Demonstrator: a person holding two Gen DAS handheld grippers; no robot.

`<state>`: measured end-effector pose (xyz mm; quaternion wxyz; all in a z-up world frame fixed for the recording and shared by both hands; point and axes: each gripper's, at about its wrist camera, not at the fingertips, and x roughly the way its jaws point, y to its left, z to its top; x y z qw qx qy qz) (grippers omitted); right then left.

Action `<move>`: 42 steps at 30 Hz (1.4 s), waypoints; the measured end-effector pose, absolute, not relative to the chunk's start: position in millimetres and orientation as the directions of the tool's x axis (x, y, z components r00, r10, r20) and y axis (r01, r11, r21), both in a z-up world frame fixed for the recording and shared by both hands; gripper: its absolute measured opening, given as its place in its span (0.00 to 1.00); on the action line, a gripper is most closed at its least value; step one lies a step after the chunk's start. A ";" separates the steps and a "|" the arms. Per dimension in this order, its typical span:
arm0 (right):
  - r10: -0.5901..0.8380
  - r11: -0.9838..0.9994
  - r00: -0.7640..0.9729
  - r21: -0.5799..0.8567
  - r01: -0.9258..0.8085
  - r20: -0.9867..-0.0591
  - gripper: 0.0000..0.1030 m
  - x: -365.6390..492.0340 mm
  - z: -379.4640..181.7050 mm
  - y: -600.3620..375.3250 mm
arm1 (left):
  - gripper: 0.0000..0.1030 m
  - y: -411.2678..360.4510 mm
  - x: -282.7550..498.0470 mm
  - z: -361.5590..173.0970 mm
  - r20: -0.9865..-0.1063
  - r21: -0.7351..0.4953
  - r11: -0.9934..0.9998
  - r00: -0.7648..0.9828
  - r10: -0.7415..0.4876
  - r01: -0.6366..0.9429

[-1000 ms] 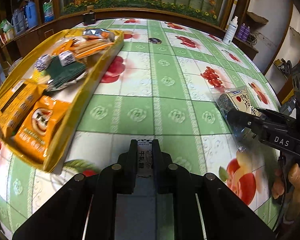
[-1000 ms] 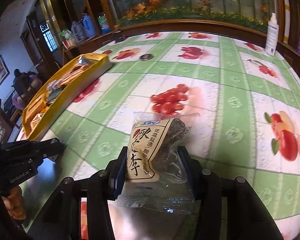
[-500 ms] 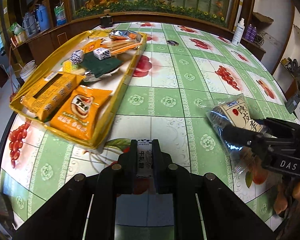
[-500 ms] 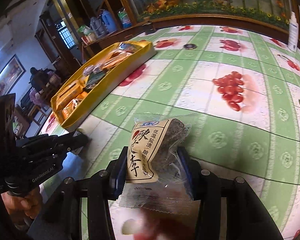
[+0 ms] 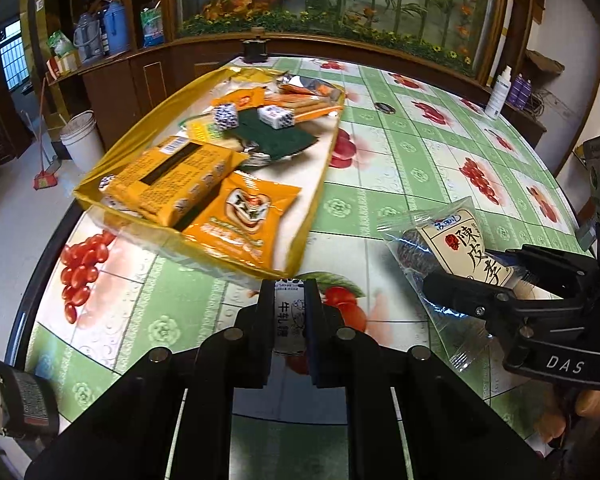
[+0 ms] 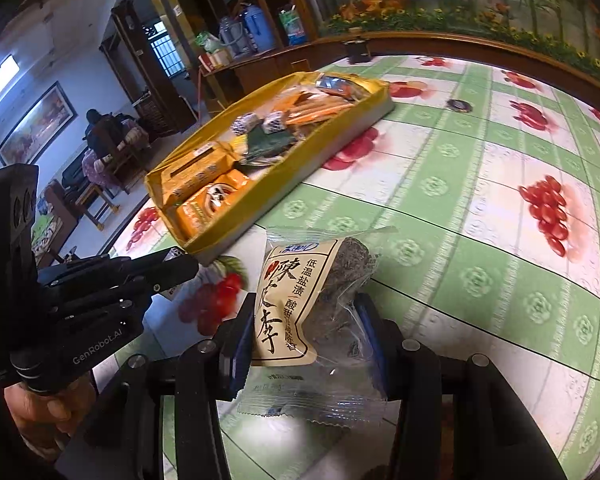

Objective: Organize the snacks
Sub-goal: 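Lift and carry the beige-labelled bag with the right tool over the tray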

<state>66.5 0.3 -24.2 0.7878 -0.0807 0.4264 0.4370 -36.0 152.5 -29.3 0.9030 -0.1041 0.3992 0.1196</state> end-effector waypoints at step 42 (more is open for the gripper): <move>0.670 0.462 0.185 0.209 -0.862 -0.719 0.47 58.5 7.5 92.4 | 0.11 204.6 -43.7 -9.4 -0.735 -0.101 0.916 0.650 0.194 -0.388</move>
